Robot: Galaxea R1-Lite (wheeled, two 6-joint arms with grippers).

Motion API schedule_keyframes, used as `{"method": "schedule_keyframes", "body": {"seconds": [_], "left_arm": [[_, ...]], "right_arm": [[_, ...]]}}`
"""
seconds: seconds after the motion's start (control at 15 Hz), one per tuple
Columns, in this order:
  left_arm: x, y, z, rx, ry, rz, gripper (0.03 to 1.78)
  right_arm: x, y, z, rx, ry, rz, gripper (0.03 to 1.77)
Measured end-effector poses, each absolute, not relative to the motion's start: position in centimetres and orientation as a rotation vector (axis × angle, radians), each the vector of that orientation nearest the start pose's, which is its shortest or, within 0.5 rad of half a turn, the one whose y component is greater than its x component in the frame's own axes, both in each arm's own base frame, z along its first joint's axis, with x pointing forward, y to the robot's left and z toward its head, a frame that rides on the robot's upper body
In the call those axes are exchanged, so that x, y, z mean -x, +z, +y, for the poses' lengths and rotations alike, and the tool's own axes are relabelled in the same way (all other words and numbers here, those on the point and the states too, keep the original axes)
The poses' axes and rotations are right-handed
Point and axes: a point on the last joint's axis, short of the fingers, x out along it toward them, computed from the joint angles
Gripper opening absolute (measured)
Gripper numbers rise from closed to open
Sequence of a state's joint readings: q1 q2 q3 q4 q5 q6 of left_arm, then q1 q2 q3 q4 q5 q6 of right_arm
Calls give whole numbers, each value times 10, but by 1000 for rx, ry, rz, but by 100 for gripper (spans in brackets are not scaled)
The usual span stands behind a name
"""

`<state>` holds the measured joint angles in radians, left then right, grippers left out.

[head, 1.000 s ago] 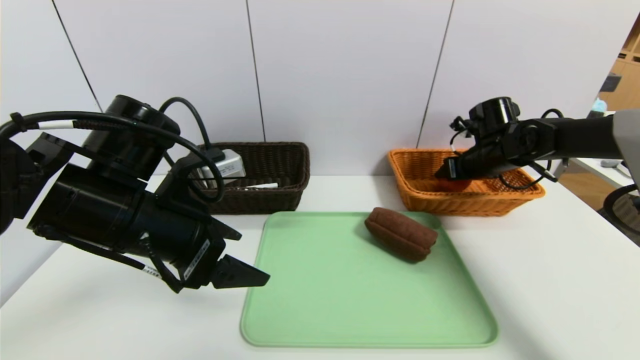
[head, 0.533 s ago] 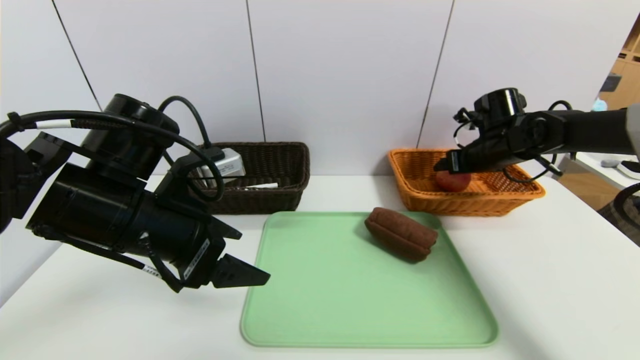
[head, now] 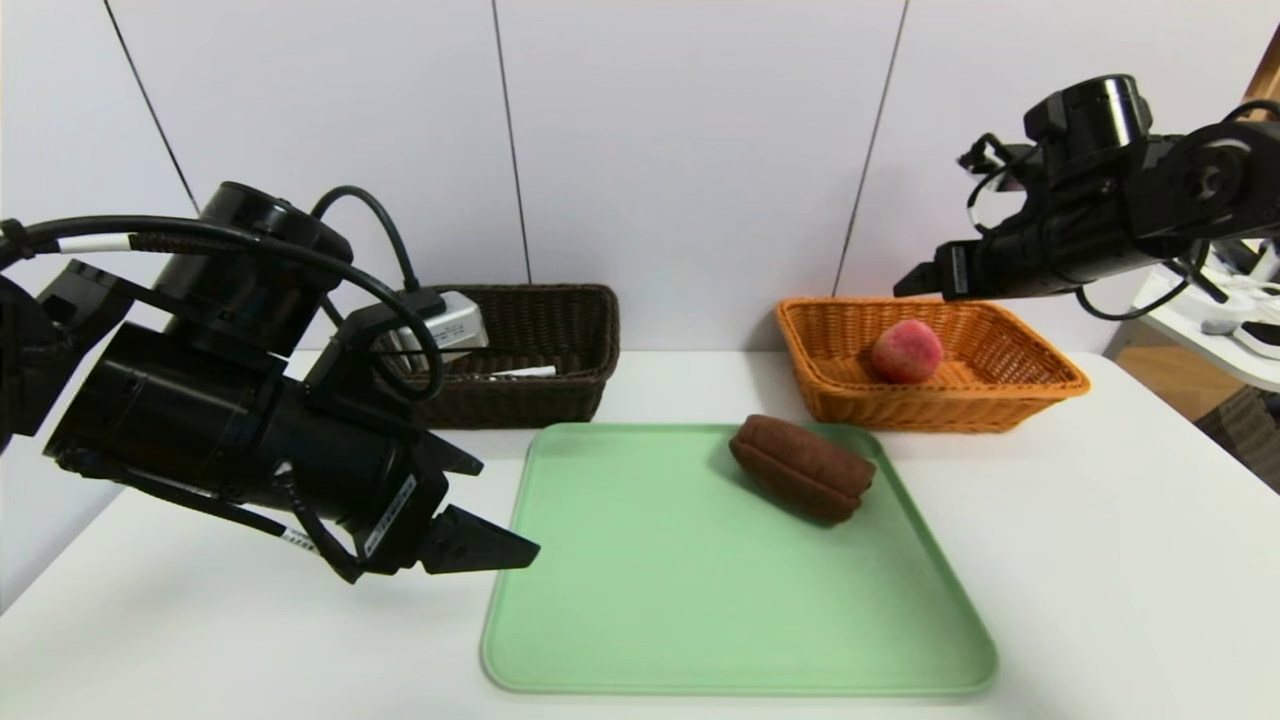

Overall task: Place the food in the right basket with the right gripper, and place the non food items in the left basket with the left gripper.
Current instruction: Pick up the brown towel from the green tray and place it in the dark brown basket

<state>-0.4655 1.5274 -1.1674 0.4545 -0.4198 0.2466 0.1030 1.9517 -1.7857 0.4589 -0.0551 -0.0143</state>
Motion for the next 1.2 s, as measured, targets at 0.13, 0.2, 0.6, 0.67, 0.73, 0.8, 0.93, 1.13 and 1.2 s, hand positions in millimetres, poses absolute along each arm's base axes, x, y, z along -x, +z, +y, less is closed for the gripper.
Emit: {"method": "schedule_keyframes", "body": {"seconds": [0.13,0.2,0.6,0.67,0.73,0.8,0.93,1.13,1.2], "left_arm": [[-215,236,-118,-236,-933,731,169],[-215,236,-118,-236,-933,731,169],[-211,236,-116,-235,-935,731,169],[-210,235,-116,-235,-935,729,169],[-209,235,-115,-234,-935,730,169],[-208,235,-115,-235,-934,724,169],[-207,236,-114,-235,-935,718,169],[-206,236,-114,-235,-936,715,169],[-206,236,-114,-235,-936,715,169]], "right_arm": [[-356,278,40,65,65,632,167],[-344,283,41,63,79,635,167],[-287,293,40,60,140,647,169],[-279,292,40,57,158,654,169],[-271,290,40,52,178,663,169],[-264,288,40,48,192,673,169],[-250,281,38,48,203,697,169],[-232,271,37,45,223,728,169],[-226,268,37,36,250,737,169]]}}
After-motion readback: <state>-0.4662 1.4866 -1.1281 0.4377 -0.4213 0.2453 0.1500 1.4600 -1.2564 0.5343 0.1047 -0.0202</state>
